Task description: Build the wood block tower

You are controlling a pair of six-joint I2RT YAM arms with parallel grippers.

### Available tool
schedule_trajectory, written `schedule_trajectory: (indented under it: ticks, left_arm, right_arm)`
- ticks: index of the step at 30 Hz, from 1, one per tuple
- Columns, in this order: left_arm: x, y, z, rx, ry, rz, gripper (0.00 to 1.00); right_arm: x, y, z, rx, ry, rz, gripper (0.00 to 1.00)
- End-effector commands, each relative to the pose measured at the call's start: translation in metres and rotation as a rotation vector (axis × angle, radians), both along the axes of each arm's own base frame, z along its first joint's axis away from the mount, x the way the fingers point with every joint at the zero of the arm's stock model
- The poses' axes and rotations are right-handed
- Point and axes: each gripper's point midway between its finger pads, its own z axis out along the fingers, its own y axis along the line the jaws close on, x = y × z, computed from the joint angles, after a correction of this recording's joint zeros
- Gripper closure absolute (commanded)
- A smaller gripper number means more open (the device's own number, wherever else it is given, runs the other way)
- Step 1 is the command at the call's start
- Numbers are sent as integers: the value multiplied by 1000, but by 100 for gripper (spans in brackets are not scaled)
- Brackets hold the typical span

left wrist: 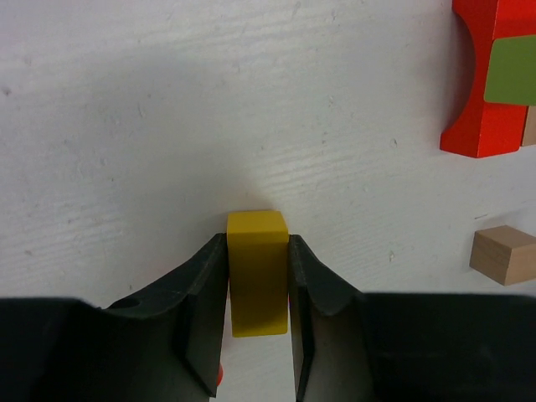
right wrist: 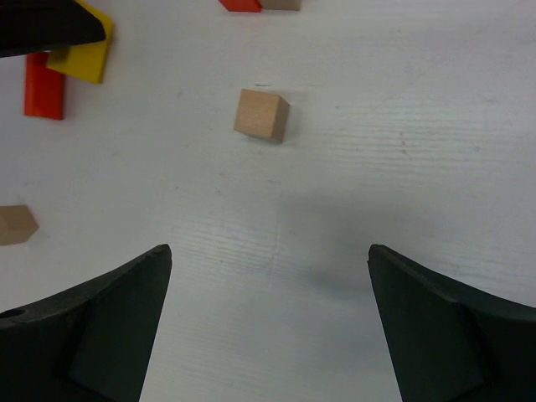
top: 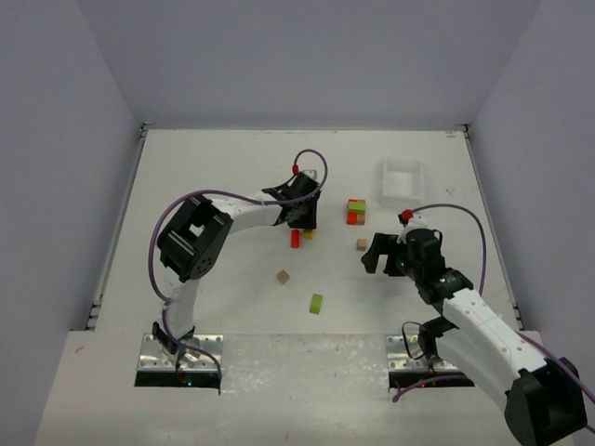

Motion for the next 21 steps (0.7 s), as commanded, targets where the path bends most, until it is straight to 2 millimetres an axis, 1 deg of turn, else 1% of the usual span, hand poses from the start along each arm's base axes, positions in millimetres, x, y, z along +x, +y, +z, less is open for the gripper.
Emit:
schedule_trajectory:
  ticks: [1, 2, 4, 5, 7, 9, 11, 14, 15, 16, 18, 21]
  left_arm:
    - [2, -17, 50, -153, -75, 122, 100]
    - [-2, -20, 54, -183, -70, 136, 100]
    - [-8, -25, 60, -228, -57, 140, 100]
    - [-10, -27, 61, -243, -46, 134, 100]
    - [-18, -36, 61, -287, -24, 116, 100]
    - [-30, -46, 62, -320, -4, 69, 100]
    - [-32, -51, 67, -326, -29, 45, 100]
    - [-33, -60, 77, -336, -57, 6, 100]
    - [-30, -64, 85, -343, -77, -11, 100]
    - [-28, -69, 92, -347, -95, -24, 100]
    - [-26, -73, 98, -346, -116, -38, 100]
    - [-25, -81, 109, -359, -134, -56, 100]
  right_arm:
    - [4, 28, 31, 85, -177, 175, 1]
    - [3, 34, 37, 92, -212, 216, 1]
    - [-4, 47, 41, 97, -225, 294, 1]
    - [-4, 50, 41, 93, -224, 309, 1]
    - [-6, 63, 44, 39, -257, 371, 1]
    - [-3, 67, 43, -20, -258, 370, 1]
    - [2, 59, 41, -75, -234, 314, 1]
    - [11, 26, 35, -177, -164, 108, 1]
    - [12, 13, 35, -199, -141, 23, 1]
    - [12, 5, 35, -209, -137, -26, 1]
    - [12, -3, 40, -211, -149, -78, 1]
    - [11, -4, 47, -187, -175, -81, 1]
